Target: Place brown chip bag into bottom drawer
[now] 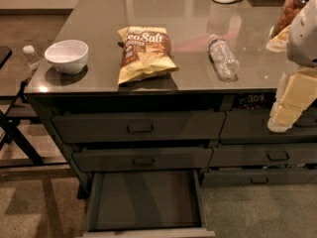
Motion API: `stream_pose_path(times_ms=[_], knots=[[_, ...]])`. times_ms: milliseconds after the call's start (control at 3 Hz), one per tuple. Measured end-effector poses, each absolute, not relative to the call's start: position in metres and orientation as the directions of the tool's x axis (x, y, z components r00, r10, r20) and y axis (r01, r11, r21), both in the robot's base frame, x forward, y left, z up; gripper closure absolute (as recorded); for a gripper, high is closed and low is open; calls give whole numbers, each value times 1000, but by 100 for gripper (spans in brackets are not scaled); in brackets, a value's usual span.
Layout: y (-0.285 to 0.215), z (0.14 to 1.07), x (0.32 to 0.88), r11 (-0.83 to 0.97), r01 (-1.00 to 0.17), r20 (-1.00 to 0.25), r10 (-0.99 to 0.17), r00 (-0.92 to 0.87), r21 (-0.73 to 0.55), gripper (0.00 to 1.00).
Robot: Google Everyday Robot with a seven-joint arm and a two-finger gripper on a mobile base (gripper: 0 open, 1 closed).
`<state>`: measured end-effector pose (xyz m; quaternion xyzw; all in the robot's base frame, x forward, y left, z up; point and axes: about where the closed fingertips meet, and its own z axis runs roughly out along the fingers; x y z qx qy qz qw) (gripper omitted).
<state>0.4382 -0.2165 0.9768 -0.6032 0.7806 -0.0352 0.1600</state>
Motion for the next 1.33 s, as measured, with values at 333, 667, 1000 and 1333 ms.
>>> stream_pose_path(times_ms=[333, 667, 1000, 1333], knots=[[-216, 977, 438, 270, -930, -208, -953, -221, -249, 0], [-202, 986, 452, 252, -929, -214, -957, -198, -270, 0], [-182, 995, 466, 202, -928, -215, -967, -138, -312, 0], [-182, 995, 466, 202, -928, -215, -967, -138, -312, 0]])
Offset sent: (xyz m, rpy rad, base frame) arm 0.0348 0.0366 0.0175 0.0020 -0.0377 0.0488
